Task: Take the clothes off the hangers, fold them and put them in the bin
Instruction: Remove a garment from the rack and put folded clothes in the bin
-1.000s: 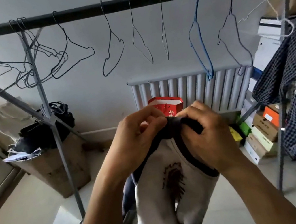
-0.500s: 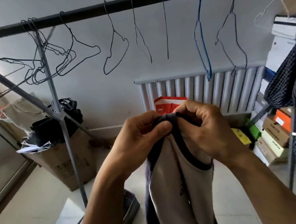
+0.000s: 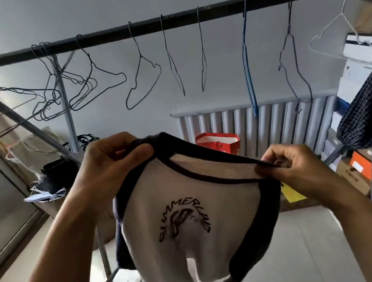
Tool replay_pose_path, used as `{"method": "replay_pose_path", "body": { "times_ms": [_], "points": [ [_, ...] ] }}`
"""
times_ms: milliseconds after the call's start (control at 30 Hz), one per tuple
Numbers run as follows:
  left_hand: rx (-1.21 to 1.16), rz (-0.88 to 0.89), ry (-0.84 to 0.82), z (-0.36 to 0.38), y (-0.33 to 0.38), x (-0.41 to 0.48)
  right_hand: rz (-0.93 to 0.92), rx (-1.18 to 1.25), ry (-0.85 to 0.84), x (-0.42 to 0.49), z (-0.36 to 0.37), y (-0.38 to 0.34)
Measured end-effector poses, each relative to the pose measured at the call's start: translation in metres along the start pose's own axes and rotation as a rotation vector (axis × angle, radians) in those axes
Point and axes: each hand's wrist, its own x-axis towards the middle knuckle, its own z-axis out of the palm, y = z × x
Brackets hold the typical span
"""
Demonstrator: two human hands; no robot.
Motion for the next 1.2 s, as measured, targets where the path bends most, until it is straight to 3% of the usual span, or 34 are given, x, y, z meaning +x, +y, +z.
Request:
{"method": "replay_pose_path", "body": {
  "times_ms": [200, 400, 467, 667, 1033, 1200],
  "points": [
    [0.091, -0.039, -0.010, -0.018, -0.014, 0.009, -0.047, 0.253, -0.041, 0.006, -0.005, -0.028],
    [0.066, -0.035, -0.040, -0.017, -0.020, 0.013, -0.171, -0.075, 0.051, 0.015, -0.011, -0.033],
    [0.066, -0.036, -0.059, -0.017, -0.024, 0.012, -0.167, -0.086, 0.076, 0.015, -0.013, -0.033],
    [0.006, -0.092, -0.091, -0.013, -0.037, 0.014, -0.165, 0.048, -0.220, -0.001, -0.019, -0.035],
    [-0.015, -0.095, -0.137, -0.022, -0.022, 0.007, -0.329, -0.134, 0.018, 0.005, -0.021, -0.034],
    [-0.245, -0.144, -0.201, -0.026, -0.017, 0.000, -0.266, 0.216, -0.042, 0.002, -0.020, -0.038]
  ]
}}
